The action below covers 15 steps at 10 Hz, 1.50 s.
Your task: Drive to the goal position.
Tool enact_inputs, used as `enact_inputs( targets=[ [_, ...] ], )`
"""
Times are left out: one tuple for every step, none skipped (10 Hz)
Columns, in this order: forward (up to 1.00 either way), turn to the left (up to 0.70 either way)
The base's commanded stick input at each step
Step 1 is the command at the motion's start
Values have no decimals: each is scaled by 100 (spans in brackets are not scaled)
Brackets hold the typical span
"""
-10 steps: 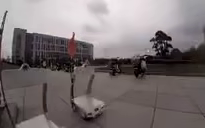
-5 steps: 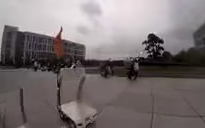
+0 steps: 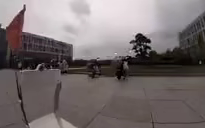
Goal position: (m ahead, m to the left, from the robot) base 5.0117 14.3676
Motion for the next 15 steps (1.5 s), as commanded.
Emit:
enact_inputs(
  targets=[
    [70, -27],
    [70, -27],
    [70, -10],
    [70, 0],
    [70, 0],
    [70, 0],
    [70, 0],
    [70, 13],
    [70, 27],
    [57, 30],
    [0, 45],
    [0, 45],
    [0, 45],
    [34, 36],
    [70, 27]
  ],
)
